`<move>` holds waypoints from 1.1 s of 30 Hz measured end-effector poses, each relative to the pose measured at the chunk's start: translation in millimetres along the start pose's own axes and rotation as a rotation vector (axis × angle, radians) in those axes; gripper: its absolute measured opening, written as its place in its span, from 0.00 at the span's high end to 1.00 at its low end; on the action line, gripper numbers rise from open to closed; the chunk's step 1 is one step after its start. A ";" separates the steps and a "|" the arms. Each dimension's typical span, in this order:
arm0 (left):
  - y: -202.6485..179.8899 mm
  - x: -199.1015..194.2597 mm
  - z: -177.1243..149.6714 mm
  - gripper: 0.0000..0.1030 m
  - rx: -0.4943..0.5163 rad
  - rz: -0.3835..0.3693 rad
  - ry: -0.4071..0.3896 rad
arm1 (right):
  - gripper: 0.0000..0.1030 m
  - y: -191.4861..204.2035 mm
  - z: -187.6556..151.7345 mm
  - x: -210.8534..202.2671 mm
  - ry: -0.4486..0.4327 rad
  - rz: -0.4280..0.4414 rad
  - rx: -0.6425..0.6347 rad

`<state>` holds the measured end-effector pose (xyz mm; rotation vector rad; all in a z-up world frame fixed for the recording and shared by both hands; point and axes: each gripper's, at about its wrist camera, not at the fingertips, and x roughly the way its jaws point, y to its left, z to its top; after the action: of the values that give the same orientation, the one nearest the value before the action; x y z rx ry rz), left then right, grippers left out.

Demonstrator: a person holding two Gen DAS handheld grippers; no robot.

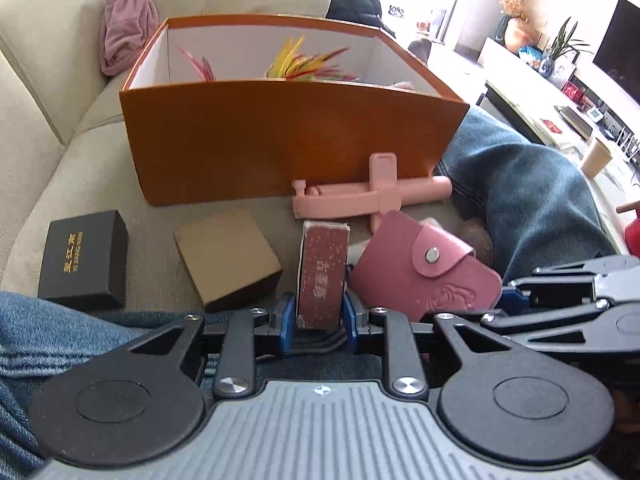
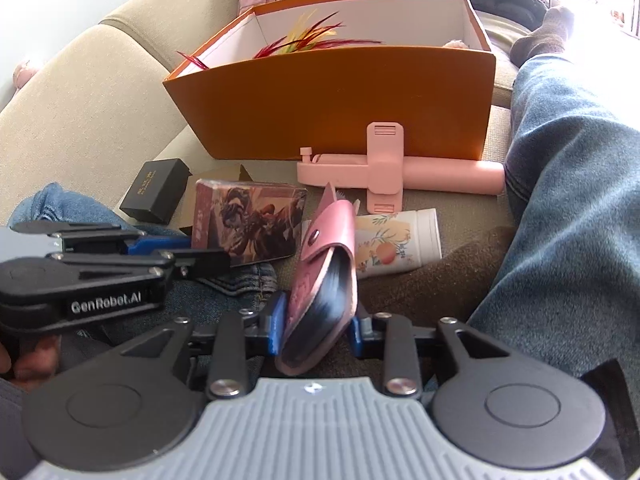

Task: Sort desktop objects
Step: 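Lift the photo card box and pink card case toward the orange box with both tools, then lower both tools into the orange box and open them to release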

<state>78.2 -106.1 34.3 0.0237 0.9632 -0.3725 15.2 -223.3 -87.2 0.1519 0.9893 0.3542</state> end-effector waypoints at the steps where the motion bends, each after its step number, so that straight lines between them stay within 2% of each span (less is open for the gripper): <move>1: -0.5 1.7 2.2 0.70 -0.003 -0.005 -0.003 | 0.65 0.0 -1.2 -0.9 0.004 -0.003 -0.001; 6: -1.5 9.7 8.3 0.70 -0.017 -0.004 0.000 | 0.66 -2.2 -4.1 -5.7 0.001 -0.009 0.013; 8: -1.8 9.9 8.6 0.72 -0.017 -0.001 0.000 | 0.77 -2.6 -2.5 -10.6 -0.019 0.000 0.017; 10: -1.6 7.9 10.2 0.74 -0.018 0.009 -0.005 | 0.81 -1.3 1.3 -16.9 -0.046 -0.007 0.007; 17: -0.5 -19.2 42.0 0.75 -0.041 -0.020 -0.067 | 0.83 -9.1 43.4 -44.0 -0.165 0.005 0.031; 23: -8.3 -52.0 103.1 0.75 -0.001 -0.067 -0.148 | 0.83 -17.6 96.8 -84.9 -0.289 0.016 0.034; 26: -10.3 -53.3 142.5 0.75 0.012 -0.087 -0.183 | 0.83 -21.4 131.4 -95.5 -0.342 -0.018 0.026; 29: -8.0 -35.7 184.0 0.75 -0.011 -0.118 -0.190 | 0.83 -28.8 162.4 -90.4 -0.382 -0.072 0.017; 33: -6.8 24.2 231.5 0.75 -0.019 -0.096 -0.113 | 0.83 -49.0 203.6 -56.4 -0.347 -0.115 0.051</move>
<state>272.9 -162.2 149.1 -0.0609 0.8580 -0.4482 168.7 -282.2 54.2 0.1944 0.6602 0.1891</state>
